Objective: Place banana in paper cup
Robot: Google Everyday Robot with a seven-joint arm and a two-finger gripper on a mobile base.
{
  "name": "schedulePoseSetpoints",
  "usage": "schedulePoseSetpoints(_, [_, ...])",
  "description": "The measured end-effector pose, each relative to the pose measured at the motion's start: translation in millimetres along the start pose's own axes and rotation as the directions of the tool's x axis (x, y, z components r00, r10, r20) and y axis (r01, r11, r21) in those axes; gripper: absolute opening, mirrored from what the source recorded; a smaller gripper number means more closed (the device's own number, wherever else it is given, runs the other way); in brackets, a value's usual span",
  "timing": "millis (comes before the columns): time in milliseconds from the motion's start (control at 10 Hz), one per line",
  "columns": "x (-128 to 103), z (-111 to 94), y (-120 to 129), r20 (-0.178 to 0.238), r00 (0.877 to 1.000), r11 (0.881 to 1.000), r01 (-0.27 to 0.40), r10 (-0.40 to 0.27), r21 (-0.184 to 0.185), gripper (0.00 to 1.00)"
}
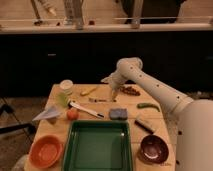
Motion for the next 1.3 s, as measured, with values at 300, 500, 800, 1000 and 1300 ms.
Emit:
schedulePoseSetpoints(300, [-6, 22, -27, -0.024, 0.999, 0.999, 0.038, -0.038, -0.003, 0.80])
schedulePoseSetpoints(500, [-3, 38, -44, -0.039, 0.998, 0.998, 0.057, -0.057, -0.002, 0.80])
schedulePoseSetpoints(800, [2, 49, -50, -0.046, 0.997, 0.998, 0.061, -0.061, -0.002, 0.80])
schedulePoseSetpoints(1000, [8, 58, -53, -0.048, 0.997, 0.998, 0.060, -0.061, -0.012, 0.80])
schedulePoseSetpoints(1300, [9, 72, -61, -0.046, 0.996, 0.997, 0.071, -0.072, -0.031, 0.80])
